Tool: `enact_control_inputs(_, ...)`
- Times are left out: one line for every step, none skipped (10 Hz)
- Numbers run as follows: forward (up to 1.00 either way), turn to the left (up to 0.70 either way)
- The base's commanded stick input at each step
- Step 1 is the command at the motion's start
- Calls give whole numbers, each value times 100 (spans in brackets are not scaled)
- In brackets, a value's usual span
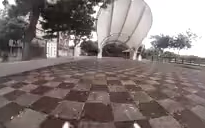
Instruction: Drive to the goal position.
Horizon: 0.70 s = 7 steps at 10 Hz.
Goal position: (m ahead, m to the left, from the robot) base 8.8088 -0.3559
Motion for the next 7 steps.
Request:
enact_control_inputs(100,0)
enact_control_inputs(100,0)
enact_control_inputs(100,0)
enact_control_inputs(100,0)
enact_control_inputs(100,0)
enact_control_inputs(100,0)
enact_control_inputs(100,0)
